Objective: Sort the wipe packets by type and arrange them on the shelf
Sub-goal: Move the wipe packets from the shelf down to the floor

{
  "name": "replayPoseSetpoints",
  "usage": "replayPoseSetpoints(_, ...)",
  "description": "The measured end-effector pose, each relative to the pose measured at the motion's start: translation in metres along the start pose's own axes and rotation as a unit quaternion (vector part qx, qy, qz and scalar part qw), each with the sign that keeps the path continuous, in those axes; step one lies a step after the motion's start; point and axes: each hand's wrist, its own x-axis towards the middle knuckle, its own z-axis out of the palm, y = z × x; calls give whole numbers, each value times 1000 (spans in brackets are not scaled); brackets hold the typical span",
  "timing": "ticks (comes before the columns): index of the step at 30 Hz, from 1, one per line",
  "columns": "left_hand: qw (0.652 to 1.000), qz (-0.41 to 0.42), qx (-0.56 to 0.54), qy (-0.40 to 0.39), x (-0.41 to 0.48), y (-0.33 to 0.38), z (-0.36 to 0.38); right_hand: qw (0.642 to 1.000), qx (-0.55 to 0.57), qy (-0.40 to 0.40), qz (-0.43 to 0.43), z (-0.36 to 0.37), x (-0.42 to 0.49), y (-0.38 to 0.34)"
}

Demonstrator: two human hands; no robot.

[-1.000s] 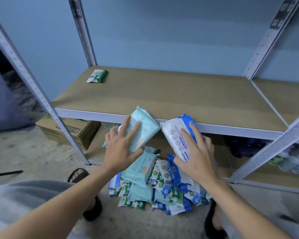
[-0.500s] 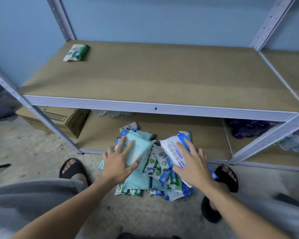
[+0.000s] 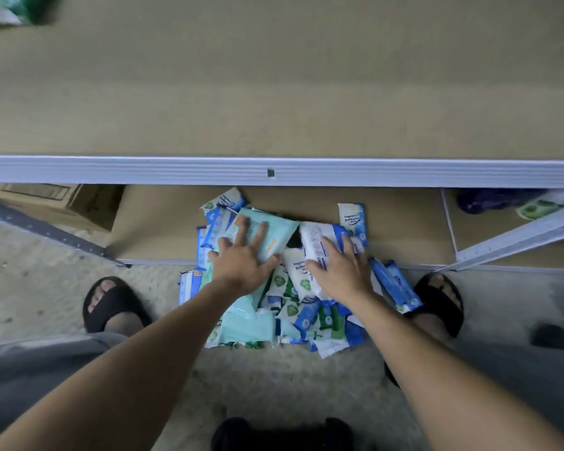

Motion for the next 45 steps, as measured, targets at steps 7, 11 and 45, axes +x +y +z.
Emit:
replayPoseSetpoints(7,1000,5,-8,2,3,-10,12,1000,-18,3,-4,25,-13,11)
replayPoseSetpoints(11,1000,3,-6,24,-13,-2,14,1000,-19,22,-11,30,-21,17)
replayPoseSetpoints(45,955,162,13,248,-120,-44,-118,959,37,166,-226,-81,-125,-77)
